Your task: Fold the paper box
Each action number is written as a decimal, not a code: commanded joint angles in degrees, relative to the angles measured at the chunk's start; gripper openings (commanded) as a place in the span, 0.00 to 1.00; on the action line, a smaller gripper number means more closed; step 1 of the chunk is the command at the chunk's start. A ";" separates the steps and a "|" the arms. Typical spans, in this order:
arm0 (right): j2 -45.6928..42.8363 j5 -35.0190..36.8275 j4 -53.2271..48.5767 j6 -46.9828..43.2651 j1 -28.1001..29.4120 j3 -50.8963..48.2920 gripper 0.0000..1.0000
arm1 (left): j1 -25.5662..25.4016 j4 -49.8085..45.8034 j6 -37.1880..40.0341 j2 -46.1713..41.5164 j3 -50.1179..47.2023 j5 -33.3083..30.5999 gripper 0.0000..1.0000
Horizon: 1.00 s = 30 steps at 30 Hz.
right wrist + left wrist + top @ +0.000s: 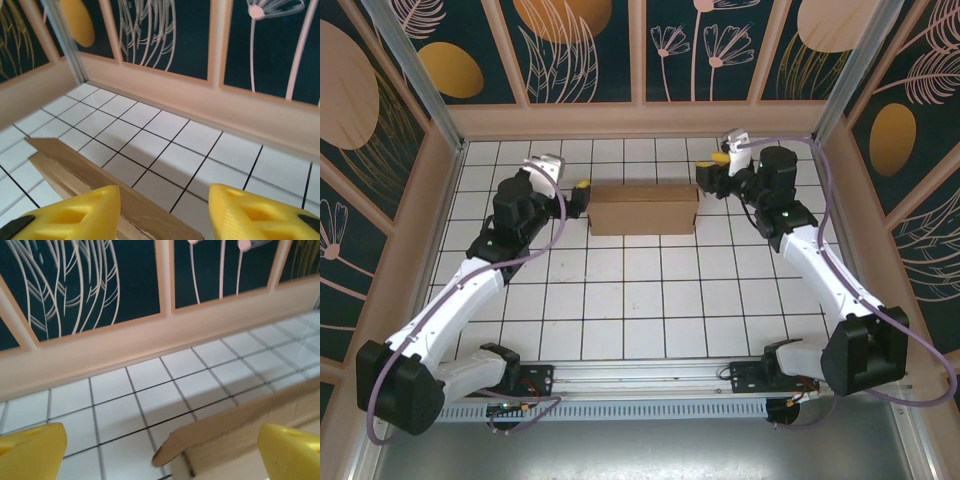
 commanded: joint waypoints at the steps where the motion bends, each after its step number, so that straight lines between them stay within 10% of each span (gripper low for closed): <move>1: -2.05 -4.44 9.57 -14.66 0.97 -4.12 0.49 | 0.41 7.84 23.95 -1.22 -6.20 3.29 0.92; 8: -8.80 2.60 14.07 -20.98 7.86 -11.69 0.44 | 10.66 5.34 33.24 2.78 -5.74 25.72 0.65; 30: -17.63 14.55 17.15 -16.57 11.94 -18.16 0.40 | 12.94 -5.97 43.18 19.25 7.02 33.13 0.37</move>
